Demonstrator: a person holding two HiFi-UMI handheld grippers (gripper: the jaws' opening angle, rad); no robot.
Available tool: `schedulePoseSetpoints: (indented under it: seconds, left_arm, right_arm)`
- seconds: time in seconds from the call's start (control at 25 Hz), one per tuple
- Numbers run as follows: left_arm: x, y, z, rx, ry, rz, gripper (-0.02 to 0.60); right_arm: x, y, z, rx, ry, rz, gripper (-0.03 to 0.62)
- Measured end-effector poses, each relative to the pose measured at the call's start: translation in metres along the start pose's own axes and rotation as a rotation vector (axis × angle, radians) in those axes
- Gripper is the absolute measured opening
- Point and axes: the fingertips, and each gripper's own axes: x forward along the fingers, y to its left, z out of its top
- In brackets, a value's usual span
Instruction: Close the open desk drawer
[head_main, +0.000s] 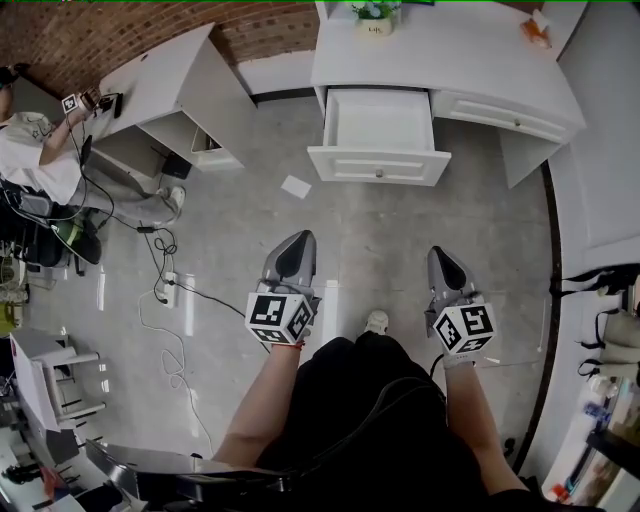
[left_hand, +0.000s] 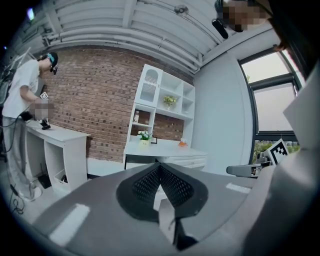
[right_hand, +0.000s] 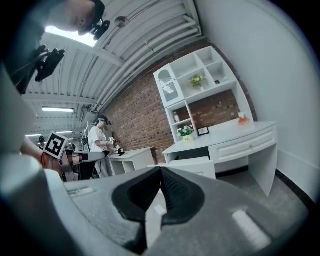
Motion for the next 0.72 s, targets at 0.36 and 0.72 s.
schedulePoseSetpoints:
  seconds: [0.36, 0.72]
  left_arm:
    - [0.004, 0.008, -0.004, -0.012, 0.005, 0.039, 0.003]
    - [0.033, 0.022, -0.012, -0.027, 0.034, 0.031, 0.003]
  right_arm:
    - [0.016, -0.007, -0.002, 0.004, 0.022, 0.029, 0.000]
    - [0.043, -0.018, -0.007, 0.015, 0.048, 0.023, 0.000]
